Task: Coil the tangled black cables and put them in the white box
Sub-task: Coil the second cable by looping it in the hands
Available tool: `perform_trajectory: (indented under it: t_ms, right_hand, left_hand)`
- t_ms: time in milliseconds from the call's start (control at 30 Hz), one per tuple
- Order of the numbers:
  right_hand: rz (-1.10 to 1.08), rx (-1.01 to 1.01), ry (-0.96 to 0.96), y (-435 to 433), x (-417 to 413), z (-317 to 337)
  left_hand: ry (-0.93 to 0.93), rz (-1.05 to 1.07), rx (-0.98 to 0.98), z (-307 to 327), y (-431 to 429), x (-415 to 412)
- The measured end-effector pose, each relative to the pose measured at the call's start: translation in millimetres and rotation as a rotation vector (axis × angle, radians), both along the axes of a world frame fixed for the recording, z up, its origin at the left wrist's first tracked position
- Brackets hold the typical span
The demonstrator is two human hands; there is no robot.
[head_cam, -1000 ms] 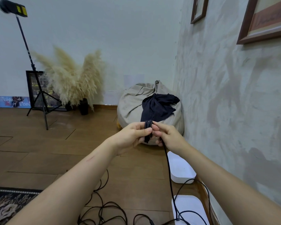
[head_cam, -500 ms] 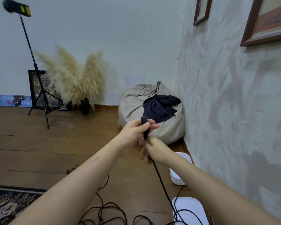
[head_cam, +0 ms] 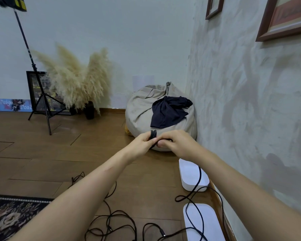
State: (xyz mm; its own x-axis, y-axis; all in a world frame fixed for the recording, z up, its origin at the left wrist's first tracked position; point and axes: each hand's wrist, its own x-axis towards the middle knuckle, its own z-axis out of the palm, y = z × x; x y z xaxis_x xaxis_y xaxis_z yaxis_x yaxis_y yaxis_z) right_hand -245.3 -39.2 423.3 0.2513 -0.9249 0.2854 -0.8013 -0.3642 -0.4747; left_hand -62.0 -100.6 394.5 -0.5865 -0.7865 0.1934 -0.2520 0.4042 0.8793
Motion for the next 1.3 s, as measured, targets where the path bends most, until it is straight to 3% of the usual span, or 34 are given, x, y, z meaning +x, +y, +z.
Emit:
perform_trajectory:
  t_ms: [300,533,733,1100,1300]
  right_hand:
    - [-0.04,-0.2,-0.146,-2.3,-15.3,1.0]
    - [-0.072,-0.185,-0.228,-0.9,-11.6,1.5]
    - [-0.077,-0.233,-0.149,-2.9,-13.2,1.0]
    - [-0.096,-0.023,-0.127,-3.1,-32.9,3.8]
    - [-0.074,-0.273,-0.126,-6.1,-28.6,7.7]
  left_hand:
    - [0.109,-0.109,0.194,14.7,13.0,-8.2]
    - [-0.055,-0.14,-0.05,12.4,20.9,-3.9]
    - [-0.093,-0.13,-0.032,9.3,22.2,-7.6]
    - [-0.071,-0.075,-0.003,11.3,20.3,-3.2]
    - [-0.104,-0.111,0.047,17.3,25.9,-8.6]
